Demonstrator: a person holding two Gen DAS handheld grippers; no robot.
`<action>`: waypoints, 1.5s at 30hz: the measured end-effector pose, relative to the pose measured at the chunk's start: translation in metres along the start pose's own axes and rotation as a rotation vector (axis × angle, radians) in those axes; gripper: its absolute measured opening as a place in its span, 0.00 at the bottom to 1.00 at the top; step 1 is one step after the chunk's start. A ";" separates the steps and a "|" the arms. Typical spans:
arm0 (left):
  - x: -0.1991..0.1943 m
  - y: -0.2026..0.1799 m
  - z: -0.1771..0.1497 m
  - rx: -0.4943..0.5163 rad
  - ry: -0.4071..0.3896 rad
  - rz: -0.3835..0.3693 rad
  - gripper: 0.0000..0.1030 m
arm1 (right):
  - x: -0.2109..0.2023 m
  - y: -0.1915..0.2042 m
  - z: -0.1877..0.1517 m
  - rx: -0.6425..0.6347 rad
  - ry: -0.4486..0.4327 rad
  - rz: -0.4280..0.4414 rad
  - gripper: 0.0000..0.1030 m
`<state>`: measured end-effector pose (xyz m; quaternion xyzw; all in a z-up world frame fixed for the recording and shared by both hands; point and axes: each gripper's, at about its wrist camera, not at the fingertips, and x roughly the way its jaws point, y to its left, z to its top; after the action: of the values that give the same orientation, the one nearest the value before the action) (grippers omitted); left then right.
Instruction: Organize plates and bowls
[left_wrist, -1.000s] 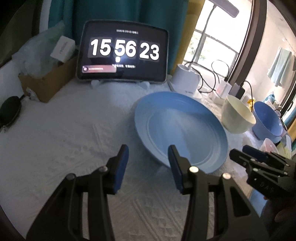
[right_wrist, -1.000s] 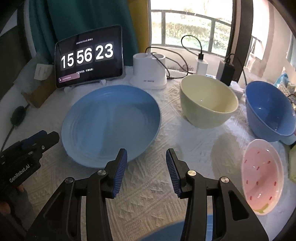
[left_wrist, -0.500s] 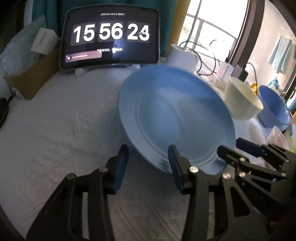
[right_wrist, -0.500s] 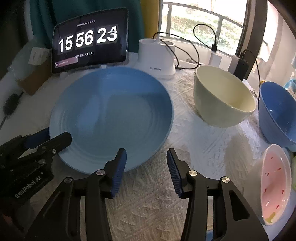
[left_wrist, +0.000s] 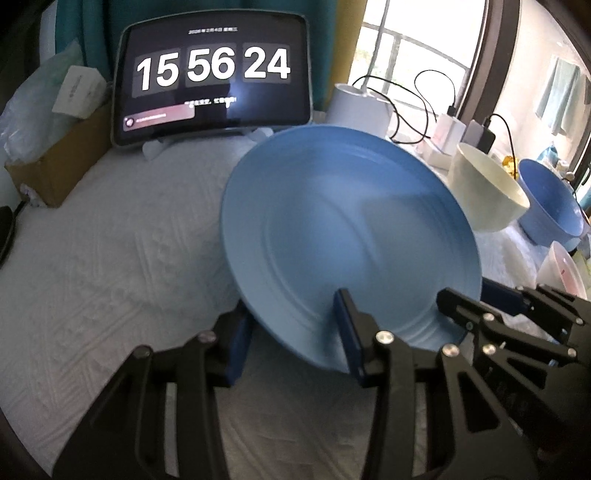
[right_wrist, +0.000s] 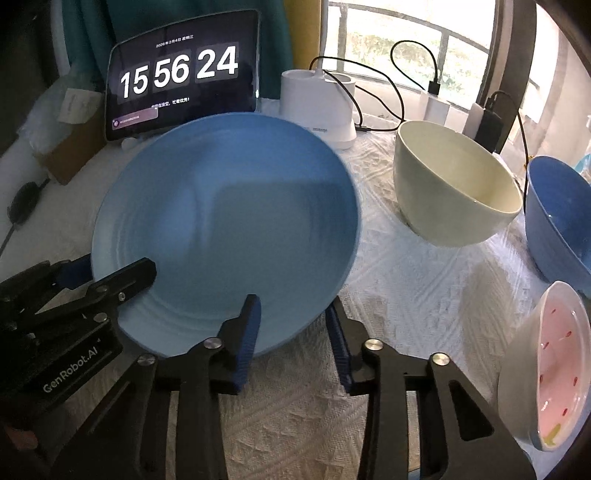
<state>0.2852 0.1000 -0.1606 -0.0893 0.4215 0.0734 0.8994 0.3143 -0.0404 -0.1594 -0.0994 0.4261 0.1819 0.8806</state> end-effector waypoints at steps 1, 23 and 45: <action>-0.001 0.001 -0.001 -0.001 -0.001 0.000 0.42 | -0.001 0.000 -0.001 0.001 -0.001 0.000 0.35; -0.035 0.000 -0.017 -0.004 -0.040 -0.044 0.40 | -0.035 0.003 -0.015 -0.002 -0.043 -0.009 0.31; -0.069 -0.021 -0.039 0.031 -0.062 -0.092 0.40 | -0.076 -0.009 -0.043 0.034 -0.092 -0.025 0.31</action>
<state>0.2163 0.0670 -0.1295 -0.0924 0.3899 0.0281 0.9158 0.2443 -0.0810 -0.1256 -0.0811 0.3870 0.1678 0.9030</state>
